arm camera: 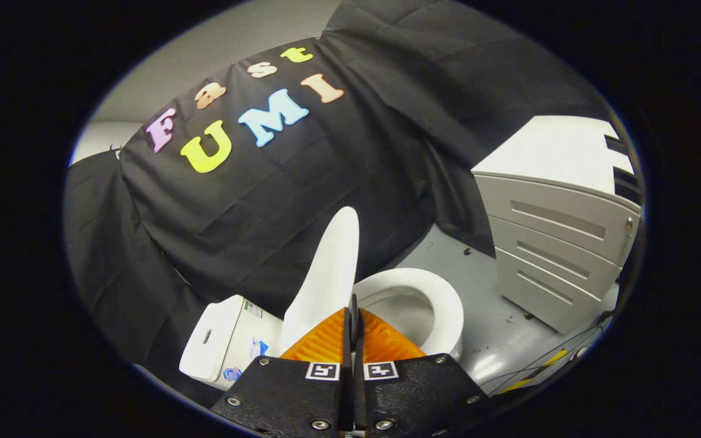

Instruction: Open the toilet lid.

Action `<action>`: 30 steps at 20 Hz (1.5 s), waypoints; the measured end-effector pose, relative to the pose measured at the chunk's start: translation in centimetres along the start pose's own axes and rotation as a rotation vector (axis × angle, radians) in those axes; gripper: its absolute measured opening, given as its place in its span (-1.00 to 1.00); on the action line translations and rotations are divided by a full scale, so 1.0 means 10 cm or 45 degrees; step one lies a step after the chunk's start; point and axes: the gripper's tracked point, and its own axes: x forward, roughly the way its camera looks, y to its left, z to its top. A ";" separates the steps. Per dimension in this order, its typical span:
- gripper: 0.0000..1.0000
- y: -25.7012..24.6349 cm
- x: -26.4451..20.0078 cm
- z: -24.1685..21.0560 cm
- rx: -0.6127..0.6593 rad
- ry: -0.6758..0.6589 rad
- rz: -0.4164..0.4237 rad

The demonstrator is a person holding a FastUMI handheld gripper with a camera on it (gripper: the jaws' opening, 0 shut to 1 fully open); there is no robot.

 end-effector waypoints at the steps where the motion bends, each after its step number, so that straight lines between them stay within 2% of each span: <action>1: -1.00 0.07 -0.02 0.02 -0.034 -0.011 0.006; 15: -1.00 0.91 -0.22 0.24 -0.406 -0.066 0.023; 30: -1.00 1.50 -0.32 0.29 -0.515 -0.112 0.083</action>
